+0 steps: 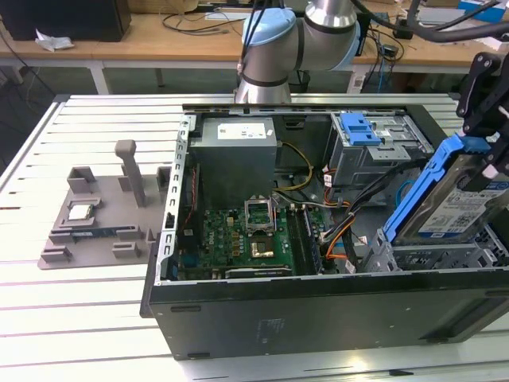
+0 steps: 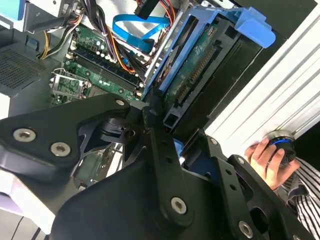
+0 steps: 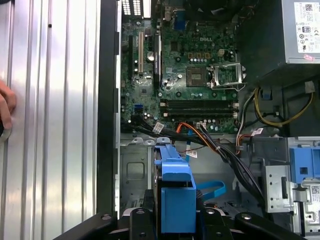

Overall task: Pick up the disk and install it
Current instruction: 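Insert the disk into the insertion slot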

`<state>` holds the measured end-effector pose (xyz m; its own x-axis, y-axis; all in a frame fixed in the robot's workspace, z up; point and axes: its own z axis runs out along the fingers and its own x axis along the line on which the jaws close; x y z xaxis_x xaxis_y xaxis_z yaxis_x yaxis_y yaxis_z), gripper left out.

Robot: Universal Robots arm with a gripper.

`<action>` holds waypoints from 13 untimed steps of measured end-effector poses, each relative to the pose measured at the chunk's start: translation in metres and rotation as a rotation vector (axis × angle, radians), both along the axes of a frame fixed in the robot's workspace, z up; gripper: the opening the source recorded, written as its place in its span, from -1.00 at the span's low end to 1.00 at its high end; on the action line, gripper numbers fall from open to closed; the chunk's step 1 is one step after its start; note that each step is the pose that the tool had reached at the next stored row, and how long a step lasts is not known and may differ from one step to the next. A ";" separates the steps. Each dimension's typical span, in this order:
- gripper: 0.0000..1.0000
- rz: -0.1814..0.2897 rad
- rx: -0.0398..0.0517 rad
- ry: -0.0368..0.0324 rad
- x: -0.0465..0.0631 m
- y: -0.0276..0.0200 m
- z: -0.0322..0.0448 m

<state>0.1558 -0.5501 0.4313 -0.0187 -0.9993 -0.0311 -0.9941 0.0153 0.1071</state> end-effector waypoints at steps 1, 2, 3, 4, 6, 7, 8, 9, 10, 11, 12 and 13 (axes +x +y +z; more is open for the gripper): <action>-0.26 0.000 0.0002 0.0001 0.000 0.0000 -0.0026; -0.26 0.000 0.0000 0.0003 0.000 0.0000 -0.0051; -0.26 0.000 0.0000 0.0007 0.000 0.0000 -0.0108; -0.26 0.000 0.0000 0.0008 0.000 0.0000 -0.0136; -0.26 0.000 0.0000 0.0009 0.000 0.0000 -0.0175; -0.26 0.000 0.0000 0.0009 0.000 0.0000 -0.0202; -0.26 0.000 0.0000 0.0009 0.000 -0.0001 -0.0242; -0.26 0.000 -0.0001 0.0009 0.000 -0.0001 -0.0272; -0.26 0.000 0.0000 0.0009 0.000 -0.0001 -0.0306; -0.26 0.000 -0.0001 0.0009 0.000 -0.0001 -0.0335; -0.26 0.000 -0.0003 0.0009 0.000 -0.0001 -0.0353; -0.26 0.000 -0.0003 0.0009 0.000 -0.0001 -0.0372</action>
<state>0.1557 -0.5503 0.3942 -0.0188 -0.9993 -0.0308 -0.9940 0.0153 0.1081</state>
